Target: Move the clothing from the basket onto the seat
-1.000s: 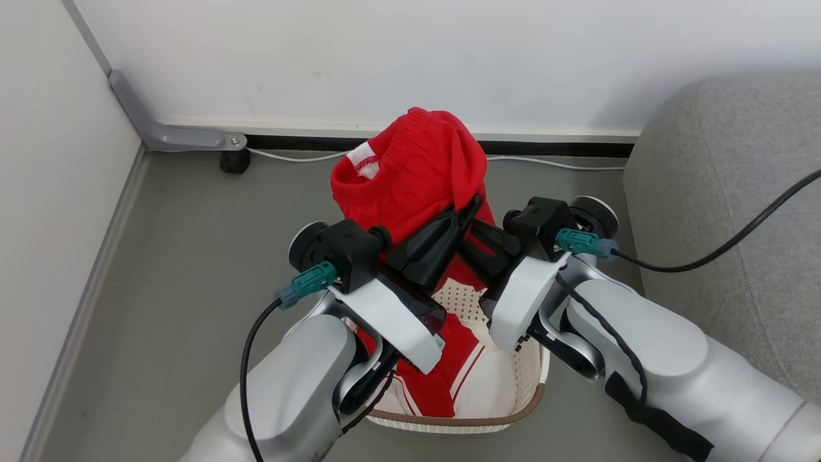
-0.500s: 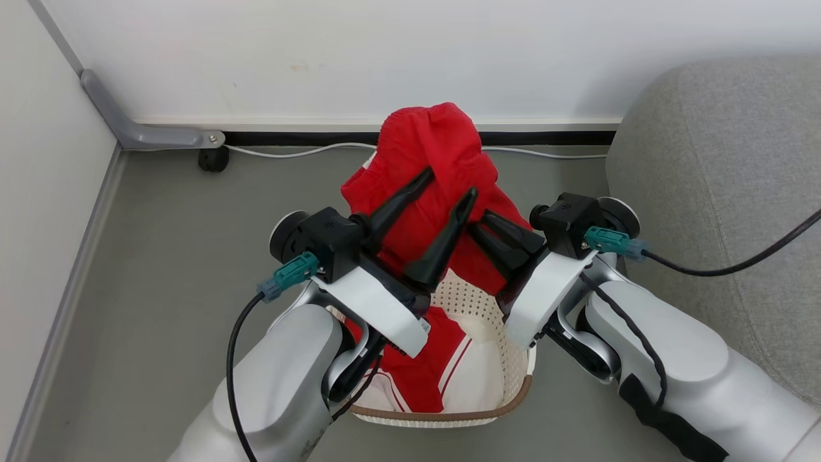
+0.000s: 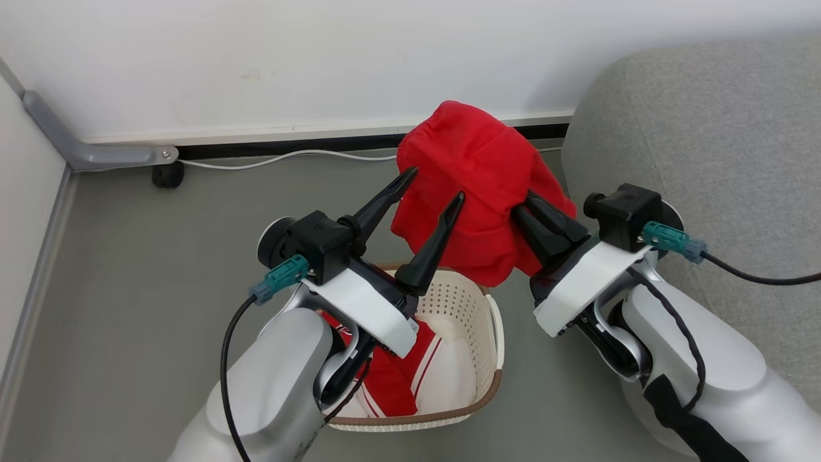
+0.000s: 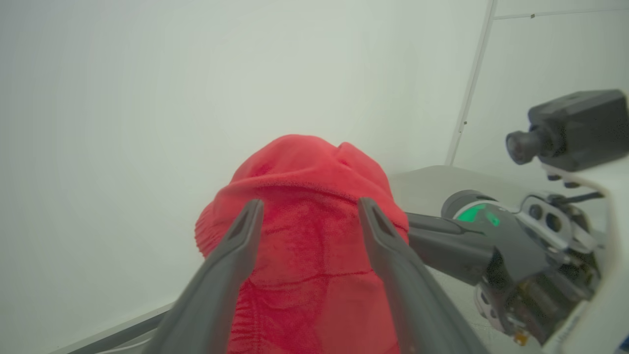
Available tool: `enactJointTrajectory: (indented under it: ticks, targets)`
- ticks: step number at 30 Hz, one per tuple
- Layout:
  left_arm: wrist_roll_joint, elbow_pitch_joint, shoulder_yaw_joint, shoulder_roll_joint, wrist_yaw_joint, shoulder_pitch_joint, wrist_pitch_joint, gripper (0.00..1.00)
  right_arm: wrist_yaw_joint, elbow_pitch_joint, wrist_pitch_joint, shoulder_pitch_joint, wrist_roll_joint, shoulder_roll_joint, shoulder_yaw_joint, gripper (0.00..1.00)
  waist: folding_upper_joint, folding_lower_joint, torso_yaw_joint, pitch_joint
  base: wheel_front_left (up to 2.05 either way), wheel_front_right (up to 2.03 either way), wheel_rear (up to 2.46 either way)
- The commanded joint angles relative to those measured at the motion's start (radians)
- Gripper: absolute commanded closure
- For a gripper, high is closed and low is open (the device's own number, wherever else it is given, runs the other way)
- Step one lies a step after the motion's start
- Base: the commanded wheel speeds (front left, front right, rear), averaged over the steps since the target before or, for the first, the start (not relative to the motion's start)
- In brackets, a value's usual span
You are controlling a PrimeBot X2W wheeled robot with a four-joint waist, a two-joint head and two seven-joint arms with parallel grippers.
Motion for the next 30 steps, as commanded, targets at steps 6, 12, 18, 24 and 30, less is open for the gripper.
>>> enactJointTrajectory:
  ticks: [6, 12, 18, 24, 30]
  targets:
    - [0.014, -0.023, 0.054, 0.022, -0.001, 0.018, -0.006, 0.00, 0.004, -0.054, -0.006, 0.061, -0.031, 0.003, -0.094, 1.00, 0.0000, 0.0000, -0.075, -0.019, 0.00, 0.00, 0.00]
    - [0.024, -0.039, 0.073, 0.025, -0.001, 0.056, -0.006, 0.00, 0.004, -0.078, -0.006, 0.101, -0.052, -0.002, -0.173, 1.00, 0.0000, 0.0000, -0.164, -0.038, 0.00, 0.00, 0.00]
    - [0.034, -0.053, 0.077, 0.031, -0.001, 0.097, -0.006, 0.00, 0.004, -0.098, -0.006, 0.123, -0.066, -0.007, -0.222, 1.00, 0.0000, 0.0000, -0.268, -0.059, 0.00, 0.00, 0.00]
    - [0.035, -0.080, 0.089, 0.020, -0.001, 0.143, -0.006, 0.00, 0.004, -0.115, -0.006, 0.150, -0.066, -0.018, -0.262, 1.00, 0.0000, 0.0000, -0.355, -0.083, 0.00, 0.00, 0.00]
    - [0.030, -0.107, 0.090, 0.007, -0.001, 0.178, -0.006, 0.00, 0.004, -0.138, -0.006, 0.197, -0.076, -0.032, -0.317, 1.00, 0.0000, 0.0000, -0.428, -0.102, 0.00, 0.00, 0.00]
